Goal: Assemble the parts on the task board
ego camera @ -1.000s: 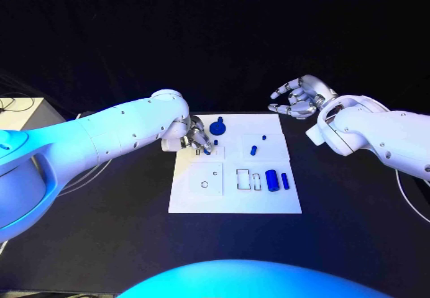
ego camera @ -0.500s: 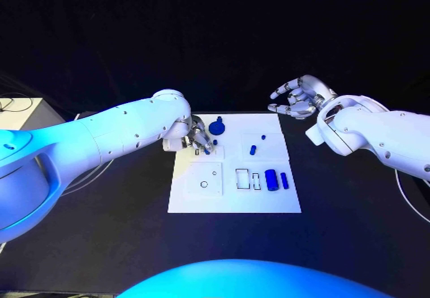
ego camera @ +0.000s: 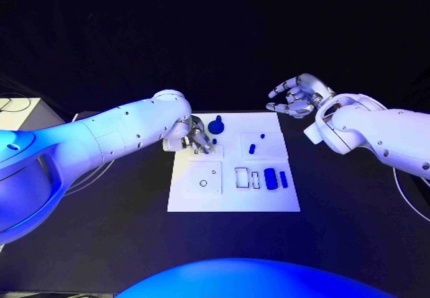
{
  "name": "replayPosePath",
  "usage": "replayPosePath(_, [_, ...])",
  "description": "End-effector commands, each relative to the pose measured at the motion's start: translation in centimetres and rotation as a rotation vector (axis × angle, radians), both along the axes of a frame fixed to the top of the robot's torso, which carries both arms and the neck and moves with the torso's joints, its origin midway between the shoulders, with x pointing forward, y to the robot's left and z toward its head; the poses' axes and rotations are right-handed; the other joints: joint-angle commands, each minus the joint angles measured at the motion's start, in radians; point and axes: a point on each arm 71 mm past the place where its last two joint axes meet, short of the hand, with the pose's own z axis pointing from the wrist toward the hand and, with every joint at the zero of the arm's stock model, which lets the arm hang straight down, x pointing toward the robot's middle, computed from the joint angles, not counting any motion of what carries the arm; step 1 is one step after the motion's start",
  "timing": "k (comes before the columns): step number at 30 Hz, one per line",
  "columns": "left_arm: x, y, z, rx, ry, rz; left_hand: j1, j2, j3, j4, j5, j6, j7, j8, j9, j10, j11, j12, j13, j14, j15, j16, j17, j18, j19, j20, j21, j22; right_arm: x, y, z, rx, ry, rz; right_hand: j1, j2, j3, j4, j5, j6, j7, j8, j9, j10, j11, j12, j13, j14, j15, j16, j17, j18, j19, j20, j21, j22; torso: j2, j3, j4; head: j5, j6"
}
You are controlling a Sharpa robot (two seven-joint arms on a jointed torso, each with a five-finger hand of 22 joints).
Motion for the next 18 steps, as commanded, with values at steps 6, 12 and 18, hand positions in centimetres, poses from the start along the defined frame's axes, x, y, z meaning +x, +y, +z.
replayPosePath(6, [0.07, -0.19, -0.17, 0.005, -0.027, 0.004, 0.002, 0.020, 0.082, -0.158, -0.025, -0.023, -0.001, -0.059, -0.015, -0.006, 0.010, -0.006, -0.010, 0.104, -0.001, 0.003, 0.263, -0.007, 0.044, -0.002, -0.005, 0.171, -0.08, 0.10, -0.01, -0.006, -0.001, 0.014, -0.009, -0.001, 0.004, -0.001, -0.002, -0.007, 0.003, 0.003, 0.001, -0.005, 0.000, -0.006, 0.075, 0.016, -0.002, -0.002, -0.001, 0.019, 0.005, 0.000, -0.004, 0.019, 0.000, -0.0010, 0.0009, -0.001, 0.004])
replayPosePath(12, [0.17, -0.01, -0.07, -0.001, -0.051, 0.020, 0.018, 0.034, 0.040, -0.153, -0.023, -0.021, 0.004, -0.100, -0.035, -0.013, 0.013, -0.008, -0.012, 0.104, 0.003, 0.003, 0.263, -0.007, 0.044, 0.002, -0.006, 0.170, -0.09, 0.07, -0.01, -0.006, -0.001, 0.013, -0.009, -0.001, 0.004, -0.001, -0.002, -0.008, 0.003, 0.004, 0.001, -0.005, 0.000, -0.006, 0.075, 0.016, -0.002, -0.003, -0.001, 0.019, 0.006, -0.001, -0.004, 0.019, 0.000, -0.0013, 0.0007, -0.001, 0.006])
replayPosePath(18, [0.14, 0.08, -0.04, -0.010, -0.054, 0.027, 0.015, 0.028, 0.014, -0.142, -0.023, -0.025, 0.016, -0.147, -0.063, -0.023, 0.024, -0.012, -0.019, 0.104, 0.011, 0.003, 0.263, -0.007, 0.043, 0.008, -0.007, 0.169, -0.09, 0.04, -0.03, -0.007, 0.001, 0.014, -0.009, -0.001, 0.004, -0.001, -0.002, -0.008, 0.003, 0.004, 0.001, -0.005, 0.000, -0.006, 0.075, 0.016, -0.002, -0.003, -0.001, 0.019, 0.006, -0.001, -0.004, 0.019, 0.000, -0.0009, 0.0006, -0.003, 0.006])
